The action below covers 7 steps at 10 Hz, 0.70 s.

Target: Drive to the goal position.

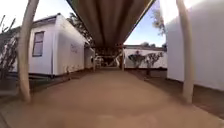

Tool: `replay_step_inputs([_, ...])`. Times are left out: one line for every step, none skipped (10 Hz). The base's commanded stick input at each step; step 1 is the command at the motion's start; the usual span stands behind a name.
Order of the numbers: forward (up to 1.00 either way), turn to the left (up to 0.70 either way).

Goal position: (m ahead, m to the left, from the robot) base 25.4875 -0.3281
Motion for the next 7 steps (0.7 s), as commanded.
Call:
replay_step_inputs([0.70, 0.00])
replay_step_inputs([0.70, 0.00])
replay_step_inputs([0.70, 0.00])
replay_step_inputs([0.70, 0.00])
replay_step_inputs([0.70, 0.00])
replay_step_inputs([0.70, 0.00])
replay_step_inputs([0.70, 0.00])
